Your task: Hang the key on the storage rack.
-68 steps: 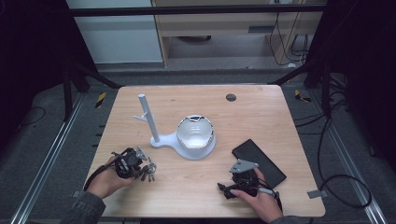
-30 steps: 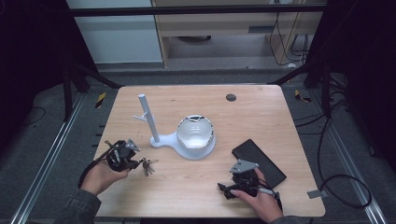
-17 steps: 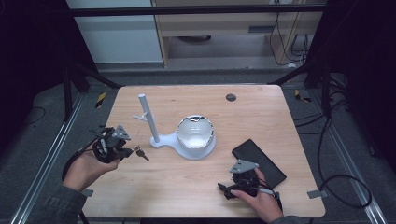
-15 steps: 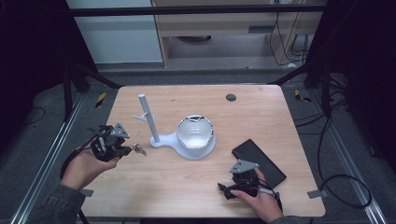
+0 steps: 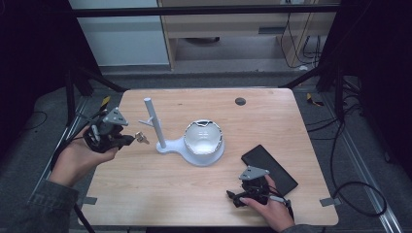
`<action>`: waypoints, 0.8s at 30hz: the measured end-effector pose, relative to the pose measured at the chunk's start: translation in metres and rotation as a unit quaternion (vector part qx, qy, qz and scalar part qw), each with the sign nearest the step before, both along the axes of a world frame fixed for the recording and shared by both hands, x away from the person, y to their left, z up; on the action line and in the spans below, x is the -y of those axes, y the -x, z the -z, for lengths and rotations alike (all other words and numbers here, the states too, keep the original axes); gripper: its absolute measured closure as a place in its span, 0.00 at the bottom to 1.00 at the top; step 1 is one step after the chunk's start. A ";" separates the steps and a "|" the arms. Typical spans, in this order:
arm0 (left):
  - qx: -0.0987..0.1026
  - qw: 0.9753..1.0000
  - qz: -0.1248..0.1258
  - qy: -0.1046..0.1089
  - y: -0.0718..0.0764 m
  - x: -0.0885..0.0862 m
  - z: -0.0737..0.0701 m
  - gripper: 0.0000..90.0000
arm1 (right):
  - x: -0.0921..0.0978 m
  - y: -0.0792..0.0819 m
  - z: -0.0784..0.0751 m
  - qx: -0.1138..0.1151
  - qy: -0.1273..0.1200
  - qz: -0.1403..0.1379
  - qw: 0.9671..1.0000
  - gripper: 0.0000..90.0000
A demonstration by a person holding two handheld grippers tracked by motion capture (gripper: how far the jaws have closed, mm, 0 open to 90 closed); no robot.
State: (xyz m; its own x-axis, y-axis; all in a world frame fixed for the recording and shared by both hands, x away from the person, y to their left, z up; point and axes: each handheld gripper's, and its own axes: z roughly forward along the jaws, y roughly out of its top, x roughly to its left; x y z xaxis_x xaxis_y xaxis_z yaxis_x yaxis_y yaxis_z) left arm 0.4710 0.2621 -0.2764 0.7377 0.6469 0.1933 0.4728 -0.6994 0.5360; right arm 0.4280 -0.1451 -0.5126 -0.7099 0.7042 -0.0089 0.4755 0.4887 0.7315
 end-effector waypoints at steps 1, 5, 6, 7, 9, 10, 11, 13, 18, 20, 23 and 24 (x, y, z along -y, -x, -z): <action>0.001 1.000 -0.002 0.001 -0.002 0.001 -0.003 1.00 | 0.000 0.000 0.000 0.000 0.000 0.000 1.000 0.06; 0.000 1.000 -0.003 -0.005 -0.010 0.004 -0.009 1.00 | 0.000 0.000 0.000 0.001 0.001 0.000 1.000 0.06; 0.001 1.000 -0.002 -0.006 -0.011 0.005 -0.010 1.00 | 0.000 0.000 0.000 0.001 0.001 0.000 1.000 0.06; 0.004 1.000 -0.001 -0.007 -0.013 0.007 -0.013 1.00 | 0.000 0.000 0.000 0.000 0.001 0.000 1.000 0.06; 0.004 1.000 -0.001 -0.006 -0.015 0.008 -0.015 1.00 | 0.000 0.000 0.000 0.001 0.001 0.000 1.000 0.06; 0.004 1.000 -0.001 -0.006 -0.015 0.008 -0.015 1.00 | 0.000 0.000 0.000 0.001 0.001 0.000 1.000 0.06; 0.005 1.000 -0.003 -0.007 -0.016 0.009 -0.015 1.00 | 0.000 0.000 0.000 0.001 0.001 0.000 1.000 0.06; 0.005 1.000 -0.004 -0.005 -0.019 0.009 -0.016 1.00 | 0.000 0.000 0.000 0.000 0.001 0.000 1.000 0.06; 0.004 1.000 -0.003 -0.004 -0.021 0.010 -0.019 1.00 | 0.000 0.000 0.000 0.000 0.001 0.000 1.000 0.06; 0.005 1.000 -0.005 -0.003 -0.022 0.011 -0.020 1.00 | 0.000 0.000 0.000 0.001 0.001 0.000 1.000 0.06; 0.004 1.000 -0.006 -0.009 -0.024 0.012 -0.021 1.00 | 0.000 0.000 0.000 0.000 0.001 0.000 1.000 0.06; 0.006 1.000 -0.007 -0.006 -0.025 0.013 -0.021 1.00 | 0.000 0.000 0.000 0.000 0.001 0.000 1.000 0.06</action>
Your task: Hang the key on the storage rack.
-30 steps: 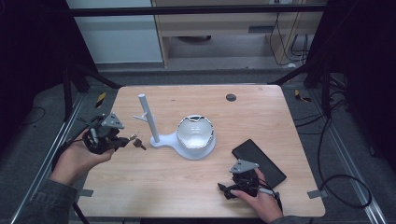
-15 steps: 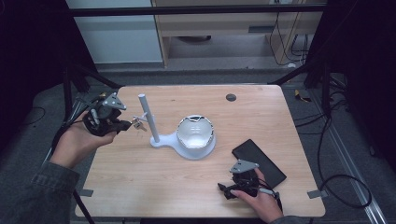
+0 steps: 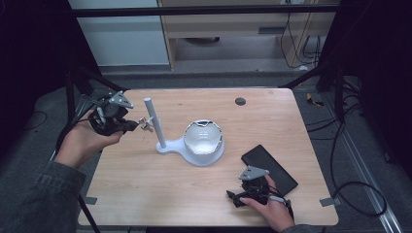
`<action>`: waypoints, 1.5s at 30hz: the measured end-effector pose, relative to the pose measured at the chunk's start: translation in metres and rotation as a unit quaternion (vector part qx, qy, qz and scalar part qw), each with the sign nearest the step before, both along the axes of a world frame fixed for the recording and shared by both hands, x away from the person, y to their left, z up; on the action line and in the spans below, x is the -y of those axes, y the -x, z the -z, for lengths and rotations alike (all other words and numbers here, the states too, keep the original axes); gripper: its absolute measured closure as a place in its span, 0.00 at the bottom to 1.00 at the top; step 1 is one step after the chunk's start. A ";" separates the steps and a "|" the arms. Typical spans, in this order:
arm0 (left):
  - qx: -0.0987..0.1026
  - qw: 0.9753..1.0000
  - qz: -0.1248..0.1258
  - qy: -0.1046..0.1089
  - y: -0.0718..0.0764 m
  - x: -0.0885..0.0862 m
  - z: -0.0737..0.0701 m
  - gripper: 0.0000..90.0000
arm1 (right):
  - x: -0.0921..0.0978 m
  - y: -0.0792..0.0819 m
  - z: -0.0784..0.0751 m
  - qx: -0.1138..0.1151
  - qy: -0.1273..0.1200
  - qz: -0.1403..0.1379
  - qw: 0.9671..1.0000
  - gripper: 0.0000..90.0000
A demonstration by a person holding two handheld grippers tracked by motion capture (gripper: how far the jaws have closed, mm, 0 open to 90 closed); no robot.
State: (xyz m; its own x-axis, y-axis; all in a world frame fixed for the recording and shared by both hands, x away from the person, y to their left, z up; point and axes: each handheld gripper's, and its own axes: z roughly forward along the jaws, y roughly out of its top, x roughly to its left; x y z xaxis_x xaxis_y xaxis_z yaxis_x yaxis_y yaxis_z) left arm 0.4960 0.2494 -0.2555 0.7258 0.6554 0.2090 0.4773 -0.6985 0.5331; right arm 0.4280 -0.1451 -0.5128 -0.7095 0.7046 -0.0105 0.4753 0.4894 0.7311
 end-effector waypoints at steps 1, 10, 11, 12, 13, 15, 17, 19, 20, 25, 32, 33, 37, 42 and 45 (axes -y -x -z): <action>-0.002 1.000 0.002 -0.003 -0.001 0.001 0.000 1.00 | 0.000 0.000 0.000 0.000 0.000 0.000 1.000 0.06; -0.004 1.000 0.000 -0.012 -0.005 0.004 0.001 1.00 | 0.000 0.000 0.000 0.000 0.000 0.000 1.000 0.06; -0.004 1.000 -0.001 -0.013 -0.005 0.004 0.002 1.00 | 0.000 0.000 0.000 0.000 0.000 0.000 1.000 0.06; -0.004 1.000 -0.001 -0.014 -0.006 0.004 0.002 1.00 | 0.000 0.000 0.000 0.000 0.000 0.000 1.000 0.06; -0.005 1.000 -0.001 -0.014 -0.007 0.005 0.002 1.00 | 0.000 0.000 0.000 0.000 0.000 0.000 1.000 0.06; -0.003 1.000 -0.003 -0.018 -0.009 0.006 0.003 1.00 | 0.000 0.000 0.000 0.000 0.000 0.000 1.000 0.06; -0.006 1.000 -0.002 -0.019 -0.011 0.006 0.004 1.00 | 0.000 0.000 0.000 0.000 0.000 0.000 1.000 0.06; -0.008 1.000 -0.002 -0.015 -0.012 0.007 0.005 1.00 | 0.000 0.000 0.000 0.000 0.000 0.000 1.000 0.06; -0.007 1.000 -0.003 -0.015 -0.013 0.007 0.005 1.00 | 0.000 0.000 0.000 0.000 0.000 0.000 1.000 0.06; -0.007 1.000 -0.006 -0.020 -0.016 0.010 0.007 1.00 | 0.000 0.000 0.000 0.000 0.000 0.000 1.000 0.06; -0.004 0.999 -0.015 -0.029 -0.022 0.012 0.014 1.00 | 0.000 0.000 0.000 0.000 -0.001 0.001 1.000 0.06; -0.005 0.999 -0.016 -0.028 -0.023 0.012 0.016 1.00 | 0.000 0.000 0.000 0.000 -0.001 0.001 1.000 0.06; -0.008 1.000 -0.019 -0.021 -0.025 0.008 0.019 1.00 | 0.000 0.000 0.000 0.000 0.000 0.001 1.000 0.06; 0.003 1.000 -0.017 -0.010 -0.021 0.007 0.019 0.99 | 0.000 0.000 0.000 0.000 0.000 0.000 1.000 0.06; 0.041 0.999 -0.020 0.007 -0.007 0.000 0.013 0.81 | 0.000 0.001 0.000 -0.002 -0.001 0.001 1.000 0.06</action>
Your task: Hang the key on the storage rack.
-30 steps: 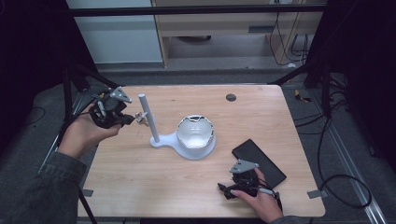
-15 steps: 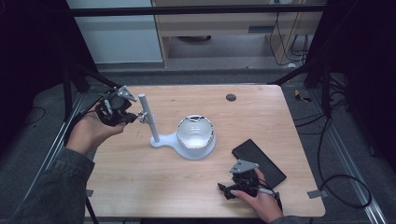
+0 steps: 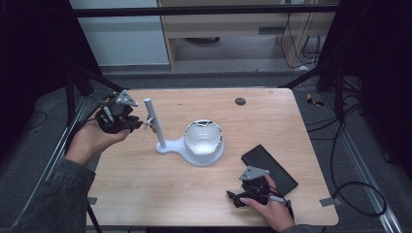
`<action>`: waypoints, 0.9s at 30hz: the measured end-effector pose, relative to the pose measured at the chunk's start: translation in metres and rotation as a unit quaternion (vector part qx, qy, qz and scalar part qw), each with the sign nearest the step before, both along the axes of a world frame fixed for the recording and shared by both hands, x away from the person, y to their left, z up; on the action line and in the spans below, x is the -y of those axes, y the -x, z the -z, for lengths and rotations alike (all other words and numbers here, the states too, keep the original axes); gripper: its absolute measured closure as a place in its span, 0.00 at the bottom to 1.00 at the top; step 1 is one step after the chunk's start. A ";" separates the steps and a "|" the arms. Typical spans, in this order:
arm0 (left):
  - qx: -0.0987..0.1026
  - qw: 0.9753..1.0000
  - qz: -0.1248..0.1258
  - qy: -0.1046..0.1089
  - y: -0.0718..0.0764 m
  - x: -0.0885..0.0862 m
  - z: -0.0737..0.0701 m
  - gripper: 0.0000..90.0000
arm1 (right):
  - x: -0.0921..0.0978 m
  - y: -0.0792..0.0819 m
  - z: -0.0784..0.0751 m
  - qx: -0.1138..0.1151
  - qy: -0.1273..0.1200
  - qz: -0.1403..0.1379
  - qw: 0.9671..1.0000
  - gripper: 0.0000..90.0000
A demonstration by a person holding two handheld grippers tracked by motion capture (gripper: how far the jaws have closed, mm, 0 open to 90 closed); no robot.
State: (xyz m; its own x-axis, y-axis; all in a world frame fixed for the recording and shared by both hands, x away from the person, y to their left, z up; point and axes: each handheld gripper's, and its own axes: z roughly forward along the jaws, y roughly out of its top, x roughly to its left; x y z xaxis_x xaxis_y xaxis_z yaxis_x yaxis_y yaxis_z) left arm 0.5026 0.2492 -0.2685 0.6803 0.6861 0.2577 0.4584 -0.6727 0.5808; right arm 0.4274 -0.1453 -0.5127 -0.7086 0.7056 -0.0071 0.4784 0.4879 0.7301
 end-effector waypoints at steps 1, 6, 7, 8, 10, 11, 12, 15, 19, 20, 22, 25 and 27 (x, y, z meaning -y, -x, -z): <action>0.010 1.000 0.001 0.002 0.005 -0.002 -0.001 0.75 | 0.000 0.000 0.000 0.001 0.000 -0.001 1.000 0.06; 0.051 0.998 0.016 0.033 0.045 -0.009 0.001 0.56 | 0.001 0.002 -0.001 0.006 0.003 -0.008 1.000 0.07; 0.051 0.998 0.016 0.033 0.045 -0.009 0.001 0.52 | 0.001 0.002 -0.001 0.006 0.003 -0.008 1.000 0.07; 0.054 0.998 0.019 0.034 0.051 -0.008 0.006 0.52 | 0.001 0.003 -0.002 0.010 0.006 -0.010 1.000 0.07; 0.051 0.998 0.023 0.040 0.058 -0.005 0.015 0.43 | 0.002 0.007 -0.007 0.019 0.000 -0.016 1.000 0.07; 0.049 0.998 0.026 0.043 0.061 -0.003 0.020 0.38 | 0.003 0.008 -0.008 0.022 -0.006 -0.022 1.000 0.06; 0.047 0.997 0.032 0.047 0.065 0.001 0.027 0.35 | 0.005 0.010 -0.010 0.026 -0.007 -0.022 0.999 0.07; 0.041 0.996 0.039 0.065 0.073 0.009 0.040 0.24 | 0.014 0.017 -0.019 0.044 -0.011 -0.016 0.999 0.10; 0.035 0.994 0.056 0.091 0.080 0.021 0.057 0.19 | 0.022 0.021 -0.025 0.057 -0.017 -0.007 0.998 0.14; 0.027 0.993 0.063 0.100 0.081 0.027 0.064 0.18 | 0.024 0.021 -0.026 0.062 -0.018 -0.004 0.998 0.17; 0.020 0.992 0.069 0.103 0.081 0.032 0.072 0.17 | 0.030 0.021 -0.030 0.071 -0.016 0.006 0.997 0.19; 0.005 0.991 0.080 0.111 0.080 0.046 0.088 0.16 | 0.036 0.021 -0.032 0.076 -0.018 0.019 0.997 0.23; -0.010 0.989 0.087 0.116 0.077 0.056 0.098 0.15 | 0.041 0.020 -0.033 0.076 -0.014 0.030 0.997 0.25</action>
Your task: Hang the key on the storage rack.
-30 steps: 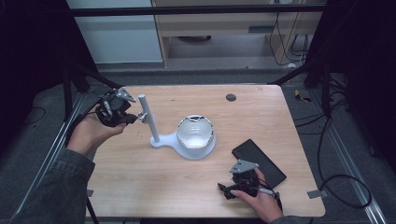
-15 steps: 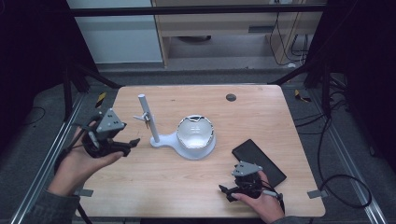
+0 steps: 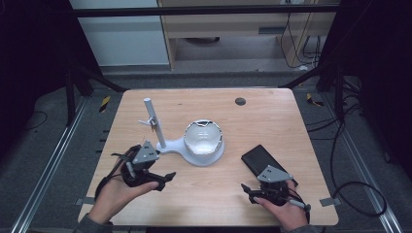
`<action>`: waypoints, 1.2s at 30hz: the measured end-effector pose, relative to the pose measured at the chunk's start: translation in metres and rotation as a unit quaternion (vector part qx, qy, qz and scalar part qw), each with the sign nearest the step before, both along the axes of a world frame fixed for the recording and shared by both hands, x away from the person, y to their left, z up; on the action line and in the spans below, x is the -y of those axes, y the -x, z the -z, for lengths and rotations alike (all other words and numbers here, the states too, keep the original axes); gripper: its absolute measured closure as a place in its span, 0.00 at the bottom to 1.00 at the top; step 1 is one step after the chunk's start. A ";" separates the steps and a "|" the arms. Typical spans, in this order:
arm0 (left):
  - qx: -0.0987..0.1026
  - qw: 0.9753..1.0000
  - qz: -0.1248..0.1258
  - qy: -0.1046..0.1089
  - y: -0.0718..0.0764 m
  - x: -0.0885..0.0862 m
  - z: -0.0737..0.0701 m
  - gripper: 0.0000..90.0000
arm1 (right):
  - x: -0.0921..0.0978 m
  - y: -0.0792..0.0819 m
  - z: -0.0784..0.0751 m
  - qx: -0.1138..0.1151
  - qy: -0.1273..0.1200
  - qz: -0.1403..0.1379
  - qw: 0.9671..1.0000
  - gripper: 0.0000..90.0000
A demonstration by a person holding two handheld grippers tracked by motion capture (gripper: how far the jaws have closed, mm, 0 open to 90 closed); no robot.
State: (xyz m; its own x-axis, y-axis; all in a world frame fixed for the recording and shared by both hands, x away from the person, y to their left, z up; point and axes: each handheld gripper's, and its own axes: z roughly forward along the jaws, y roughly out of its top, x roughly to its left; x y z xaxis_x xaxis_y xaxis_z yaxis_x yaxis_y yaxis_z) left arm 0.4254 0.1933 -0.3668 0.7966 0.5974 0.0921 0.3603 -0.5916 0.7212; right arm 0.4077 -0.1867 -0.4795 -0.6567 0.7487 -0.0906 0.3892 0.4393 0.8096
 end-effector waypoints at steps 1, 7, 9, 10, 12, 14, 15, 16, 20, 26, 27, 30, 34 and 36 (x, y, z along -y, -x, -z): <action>-0.005 1.000 0.004 0.002 -0.001 0.005 0.005 0.15 | 0.002 0.000 0.000 0.000 0.001 0.004 1.000 0.26; -0.019 0.999 0.045 -0.016 -0.005 0.048 0.033 0.15 | 0.019 -0.001 -0.002 0.007 0.009 0.038 0.999 0.33; -0.023 0.998 0.054 -0.021 -0.006 0.057 0.037 0.15 | 0.023 -0.001 -0.002 0.007 0.012 0.045 0.999 0.34; -0.024 0.998 0.057 -0.020 -0.007 0.063 0.040 0.15 | 0.024 -0.001 -0.002 0.008 0.013 0.048 0.999 0.34; -0.027 0.997 0.068 -0.020 -0.008 0.075 0.044 0.15 | 0.031 0.000 -0.003 0.008 0.013 0.059 0.998 0.35; -0.031 0.996 0.077 -0.017 -0.009 0.087 0.048 0.15 | 0.032 0.000 -0.004 0.010 0.012 0.062 0.998 0.35; -0.033 0.996 0.081 -0.017 -0.009 0.092 0.050 0.15 | 0.035 0.000 -0.005 0.012 0.009 0.063 0.998 0.35; -0.034 0.996 0.084 -0.015 -0.009 0.097 0.052 0.15 | 0.037 0.001 -0.006 0.012 0.007 0.067 0.998 0.35; -0.039 0.995 0.092 -0.019 -0.011 0.112 0.059 0.17 | 0.047 0.001 -0.007 0.016 -0.001 0.078 0.997 0.39; -0.042 0.994 0.100 -0.015 -0.015 0.133 0.070 0.22 | 0.050 -0.003 -0.007 0.011 0.004 0.083 0.996 0.51; -0.046 0.993 0.103 -0.017 -0.015 0.138 0.073 0.22 | 0.051 -0.004 -0.007 0.012 0.005 0.083 0.996 0.57; -0.046 0.993 0.107 -0.018 -0.016 0.144 0.076 0.23 | 0.051 -0.006 -0.008 0.008 0.001 0.080 0.997 0.60; -0.043 0.993 0.111 -0.012 -0.019 0.153 0.078 0.29 | 0.049 -0.013 -0.008 0.005 0.010 0.070 0.997 0.71; -0.045 0.993 0.112 -0.006 -0.022 0.159 0.079 0.30 | 0.049 -0.014 -0.009 0.006 0.013 0.070 0.997 0.75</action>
State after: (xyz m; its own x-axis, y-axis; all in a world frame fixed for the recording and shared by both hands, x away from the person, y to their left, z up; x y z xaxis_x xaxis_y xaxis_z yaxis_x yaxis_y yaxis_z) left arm 0.4474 0.0346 -0.4455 0.9143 0.4045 0.0209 0.2815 -0.6716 0.6854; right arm 0.4219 -0.2359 -0.4708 -0.5446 0.8302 -0.1188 0.4382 0.4024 0.8038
